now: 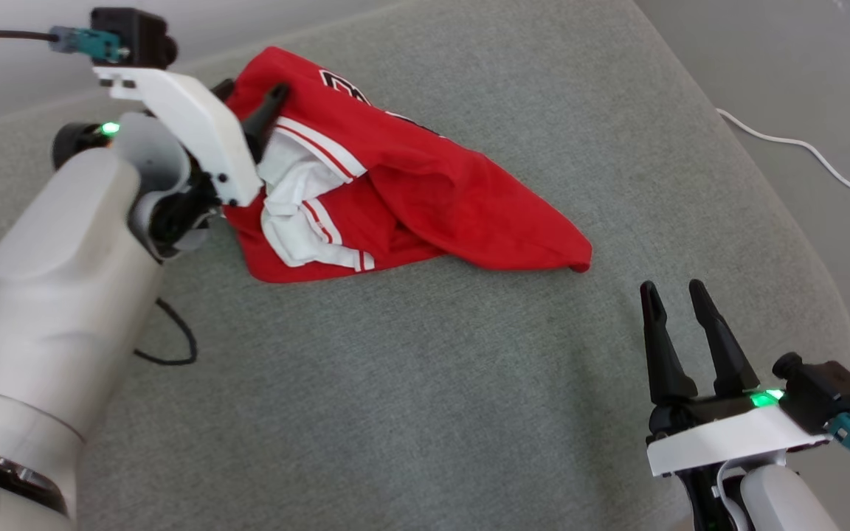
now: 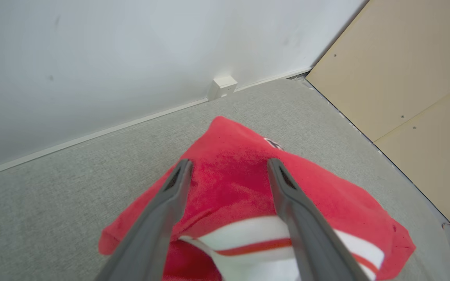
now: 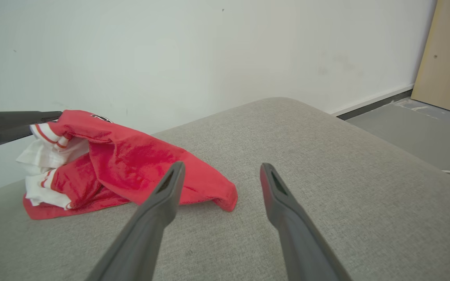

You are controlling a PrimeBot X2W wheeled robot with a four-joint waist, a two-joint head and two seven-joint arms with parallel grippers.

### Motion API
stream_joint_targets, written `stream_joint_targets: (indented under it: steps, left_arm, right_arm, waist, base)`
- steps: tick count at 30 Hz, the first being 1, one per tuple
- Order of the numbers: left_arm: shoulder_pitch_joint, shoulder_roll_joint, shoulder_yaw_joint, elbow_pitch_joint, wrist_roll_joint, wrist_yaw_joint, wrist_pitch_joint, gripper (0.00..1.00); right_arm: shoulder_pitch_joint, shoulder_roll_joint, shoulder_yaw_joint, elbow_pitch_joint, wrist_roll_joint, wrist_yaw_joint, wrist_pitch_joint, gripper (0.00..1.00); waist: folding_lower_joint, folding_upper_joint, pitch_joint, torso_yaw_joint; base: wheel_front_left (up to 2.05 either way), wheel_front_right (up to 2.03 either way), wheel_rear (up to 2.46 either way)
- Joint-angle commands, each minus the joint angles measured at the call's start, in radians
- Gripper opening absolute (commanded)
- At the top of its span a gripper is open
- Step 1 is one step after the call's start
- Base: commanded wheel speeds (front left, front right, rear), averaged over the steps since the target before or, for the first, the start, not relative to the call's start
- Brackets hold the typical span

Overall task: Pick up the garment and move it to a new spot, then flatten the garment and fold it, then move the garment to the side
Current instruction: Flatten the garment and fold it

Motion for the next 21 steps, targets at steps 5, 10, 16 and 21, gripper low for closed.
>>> stream_joint_targets:
  steps: [5,10,16,21]
  left_arm:
    - [0.019,0.027,-0.07,-0.131,-0.05,-0.002,-0.067,1.0]
    - [0.071,0.063,-0.131,-0.247,-0.057,-0.002,-0.184,1.0]
    - [0.208,0.065,-0.144,-0.31,-0.047,0.012,-0.344,1.0]
    - [0.339,0.026,-0.14,-0.341,-0.055,0.064,-0.411,1.0]
  right_arm:
    - [0.036,-0.001,-0.033,0.025,-0.057,-0.003,0.0,1.0]
    - [0.066,-0.002,-0.062,0.023,-0.113,-0.003,0.0,1.0]
    - [0.101,-0.002,-0.086,0.001,-0.152,-0.003,0.0,1.0]
    - [0.115,-0.002,-0.113,-0.035,-0.169,-0.003,0.0,1.0]
  waist:
    - [-0.0002,0.0,-0.092,0.091]
    - [-0.0002,0.0,-0.165,0.171]
    - [-0.0002,0.0,-0.204,0.24]
    - [-0.0002,0.0,-0.199,0.265]
  base:
    - [0.0,0.0,0.0]
    - [0.0,0.0,0.0]
    - [0.0,0.0,0.0]
    - [0.0,0.0,0.0]
